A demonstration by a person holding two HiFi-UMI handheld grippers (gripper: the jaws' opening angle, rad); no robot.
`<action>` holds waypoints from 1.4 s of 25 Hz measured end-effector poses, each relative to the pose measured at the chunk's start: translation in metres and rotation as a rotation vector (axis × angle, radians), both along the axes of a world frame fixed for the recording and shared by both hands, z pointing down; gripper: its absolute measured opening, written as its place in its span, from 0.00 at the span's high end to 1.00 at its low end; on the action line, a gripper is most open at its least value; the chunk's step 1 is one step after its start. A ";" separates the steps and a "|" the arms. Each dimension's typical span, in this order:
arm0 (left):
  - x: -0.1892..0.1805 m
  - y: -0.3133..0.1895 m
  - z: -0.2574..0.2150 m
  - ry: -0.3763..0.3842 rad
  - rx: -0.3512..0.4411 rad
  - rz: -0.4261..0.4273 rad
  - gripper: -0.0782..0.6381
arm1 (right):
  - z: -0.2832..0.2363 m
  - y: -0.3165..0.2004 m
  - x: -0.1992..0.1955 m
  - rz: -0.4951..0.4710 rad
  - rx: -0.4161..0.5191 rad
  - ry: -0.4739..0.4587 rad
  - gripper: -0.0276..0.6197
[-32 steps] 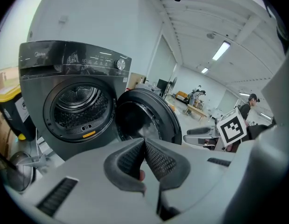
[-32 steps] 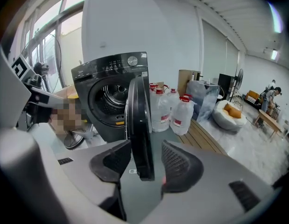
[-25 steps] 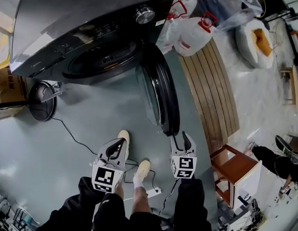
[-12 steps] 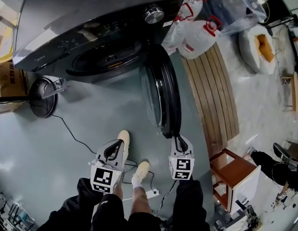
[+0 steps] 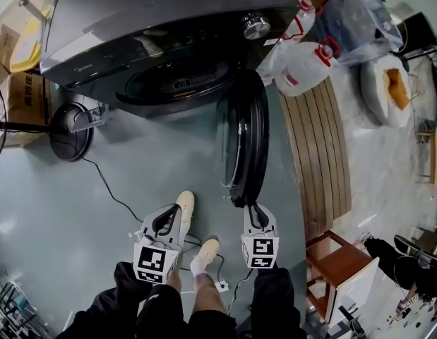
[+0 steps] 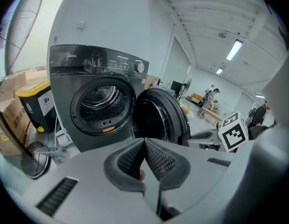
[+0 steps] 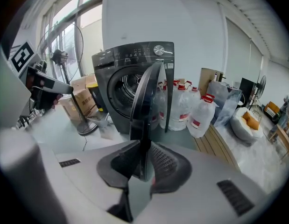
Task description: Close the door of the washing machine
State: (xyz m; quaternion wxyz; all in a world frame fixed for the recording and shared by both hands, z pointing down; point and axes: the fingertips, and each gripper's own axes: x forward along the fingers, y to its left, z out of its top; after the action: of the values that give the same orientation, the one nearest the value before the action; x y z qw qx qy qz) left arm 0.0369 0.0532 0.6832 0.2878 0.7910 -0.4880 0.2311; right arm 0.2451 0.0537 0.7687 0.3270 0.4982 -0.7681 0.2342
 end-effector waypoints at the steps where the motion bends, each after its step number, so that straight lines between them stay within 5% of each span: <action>1: -0.005 0.002 -0.001 -0.002 0.001 -0.010 0.86 | 0.000 0.002 -0.006 -0.014 -0.001 -0.003 0.83; 35: -0.119 0.031 -0.011 -0.046 0.018 -0.279 0.86 | -0.007 -0.005 -0.186 -0.264 -0.012 -0.121 0.78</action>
State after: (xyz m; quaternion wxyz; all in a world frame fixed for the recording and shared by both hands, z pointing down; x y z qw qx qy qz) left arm -0.0819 0.0844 0.6720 0.2988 0.7125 -0.6017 0.2025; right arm 0.0591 0.0491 0.7622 0.3112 0.3758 -0.8439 0.2233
